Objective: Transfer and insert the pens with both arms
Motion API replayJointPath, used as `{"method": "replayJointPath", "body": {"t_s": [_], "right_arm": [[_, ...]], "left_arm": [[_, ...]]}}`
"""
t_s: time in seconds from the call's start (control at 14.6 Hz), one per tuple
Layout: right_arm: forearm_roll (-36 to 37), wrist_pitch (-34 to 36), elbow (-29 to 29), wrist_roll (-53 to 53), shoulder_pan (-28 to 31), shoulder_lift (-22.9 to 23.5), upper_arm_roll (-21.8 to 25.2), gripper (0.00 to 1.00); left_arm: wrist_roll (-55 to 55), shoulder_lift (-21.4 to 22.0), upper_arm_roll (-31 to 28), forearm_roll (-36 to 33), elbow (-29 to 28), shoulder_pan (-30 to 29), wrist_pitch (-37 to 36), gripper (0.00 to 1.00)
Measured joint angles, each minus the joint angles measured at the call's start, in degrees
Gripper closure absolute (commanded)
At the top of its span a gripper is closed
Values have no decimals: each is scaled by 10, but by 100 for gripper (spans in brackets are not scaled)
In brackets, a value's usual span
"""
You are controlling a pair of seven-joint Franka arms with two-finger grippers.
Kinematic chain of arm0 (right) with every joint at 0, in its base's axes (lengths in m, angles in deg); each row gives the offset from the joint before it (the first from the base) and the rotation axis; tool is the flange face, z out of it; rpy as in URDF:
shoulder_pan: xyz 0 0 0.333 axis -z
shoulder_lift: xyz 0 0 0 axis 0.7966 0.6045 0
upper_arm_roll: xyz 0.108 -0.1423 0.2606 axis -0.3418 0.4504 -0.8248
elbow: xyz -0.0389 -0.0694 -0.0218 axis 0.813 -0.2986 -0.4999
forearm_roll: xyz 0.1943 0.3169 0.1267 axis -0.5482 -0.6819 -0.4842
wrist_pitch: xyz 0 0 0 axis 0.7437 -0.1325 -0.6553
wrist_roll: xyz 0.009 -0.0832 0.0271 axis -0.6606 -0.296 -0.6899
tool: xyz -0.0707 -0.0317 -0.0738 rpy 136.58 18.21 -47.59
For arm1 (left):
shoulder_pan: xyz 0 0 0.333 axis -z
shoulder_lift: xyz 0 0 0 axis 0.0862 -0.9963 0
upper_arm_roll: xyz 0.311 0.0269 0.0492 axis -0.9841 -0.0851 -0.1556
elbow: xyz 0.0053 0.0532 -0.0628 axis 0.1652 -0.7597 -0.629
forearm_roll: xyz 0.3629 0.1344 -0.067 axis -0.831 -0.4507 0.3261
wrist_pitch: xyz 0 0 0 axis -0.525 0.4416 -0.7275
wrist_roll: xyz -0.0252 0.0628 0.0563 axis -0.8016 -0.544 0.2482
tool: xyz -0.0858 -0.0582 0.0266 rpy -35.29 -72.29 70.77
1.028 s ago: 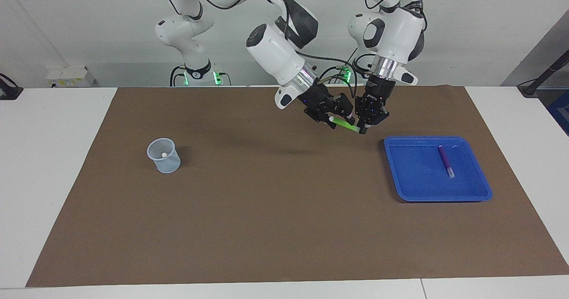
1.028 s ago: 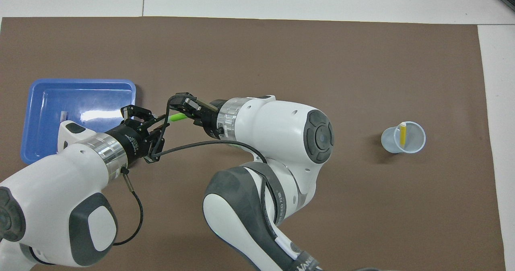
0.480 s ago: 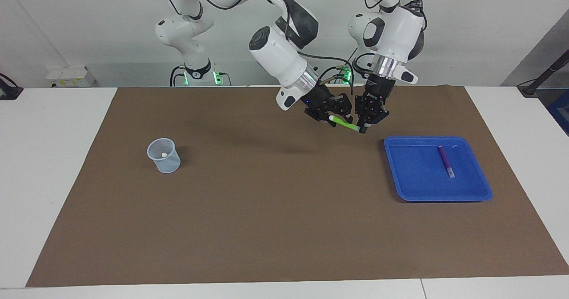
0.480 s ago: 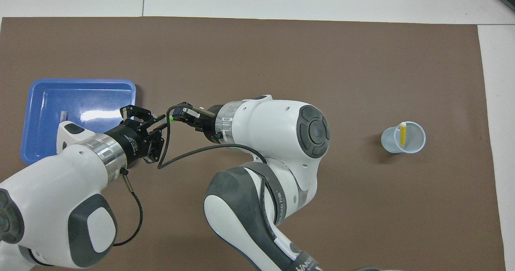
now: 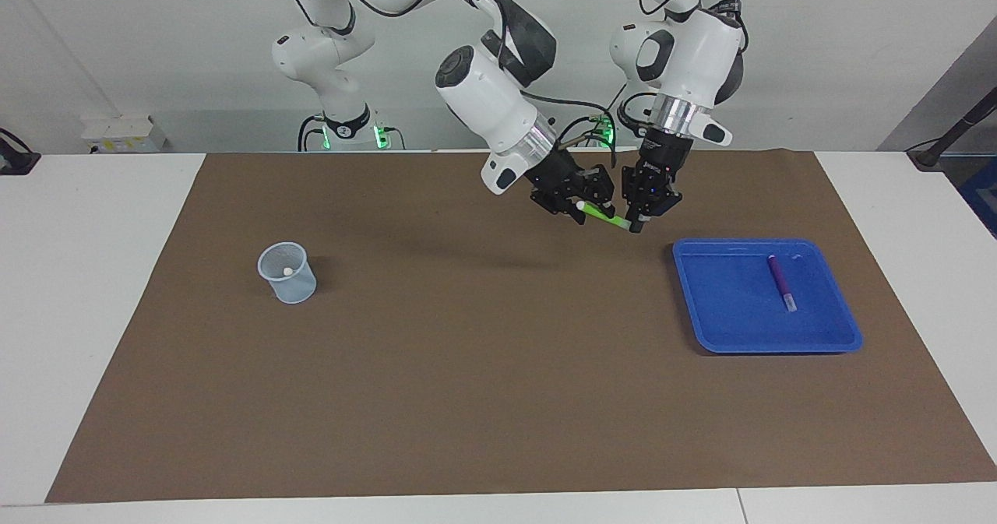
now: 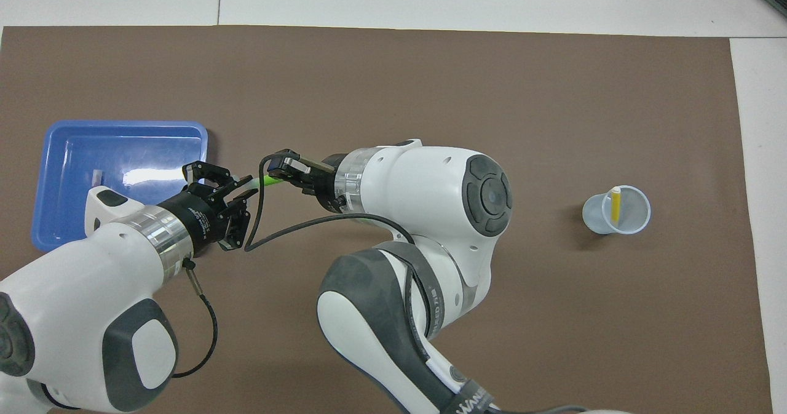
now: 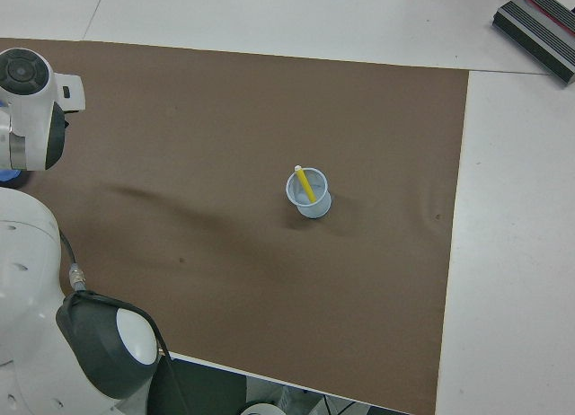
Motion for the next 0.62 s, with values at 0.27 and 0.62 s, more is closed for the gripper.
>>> {"method": "replayJointPath", "body": {"t_s": [0.27, 0.62], "right_arm": [[-1, 0, -3, 0, 0, 0, 0, 83], [-2, 0, -6, 1, 0, 0, 0, 100]], "left_arm": [[0, 0, 2, 0, -2, 0, -1, 100], [-2, 1, 4, 0, -3, 0, -2, 100]]}}
